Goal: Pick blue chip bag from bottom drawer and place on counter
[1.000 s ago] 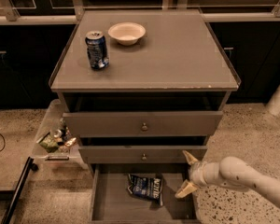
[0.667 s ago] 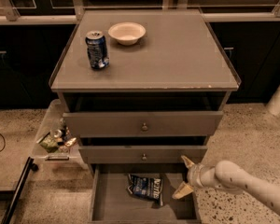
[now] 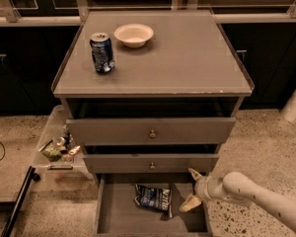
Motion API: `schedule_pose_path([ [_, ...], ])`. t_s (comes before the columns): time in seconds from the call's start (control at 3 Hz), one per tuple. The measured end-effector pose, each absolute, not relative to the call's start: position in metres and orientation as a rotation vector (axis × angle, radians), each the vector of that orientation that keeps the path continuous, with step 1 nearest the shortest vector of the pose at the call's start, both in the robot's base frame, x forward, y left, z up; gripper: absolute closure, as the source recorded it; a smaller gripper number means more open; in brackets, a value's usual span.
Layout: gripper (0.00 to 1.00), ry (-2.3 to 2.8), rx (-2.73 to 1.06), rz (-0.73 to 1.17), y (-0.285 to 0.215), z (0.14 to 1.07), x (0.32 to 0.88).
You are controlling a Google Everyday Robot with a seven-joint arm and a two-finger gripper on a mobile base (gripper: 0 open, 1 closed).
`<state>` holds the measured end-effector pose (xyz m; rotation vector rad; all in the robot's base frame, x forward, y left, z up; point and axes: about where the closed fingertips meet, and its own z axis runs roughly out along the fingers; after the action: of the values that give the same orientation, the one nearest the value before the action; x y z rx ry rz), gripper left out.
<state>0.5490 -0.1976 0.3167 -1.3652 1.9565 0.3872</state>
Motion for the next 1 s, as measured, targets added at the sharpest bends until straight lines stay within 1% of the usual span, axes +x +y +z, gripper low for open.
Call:
schedule_pose_path([
  [0.33,0.00,1.949,-1.336,0.441,-0.180,0.297,0.549],
  [0.67,0.00,1.918,-1.351,0.534,-0.147,0.263,0.549],
  [1.0,0.00,1.875,-1.375,0.568,-0.125,0.236,0.554],
])
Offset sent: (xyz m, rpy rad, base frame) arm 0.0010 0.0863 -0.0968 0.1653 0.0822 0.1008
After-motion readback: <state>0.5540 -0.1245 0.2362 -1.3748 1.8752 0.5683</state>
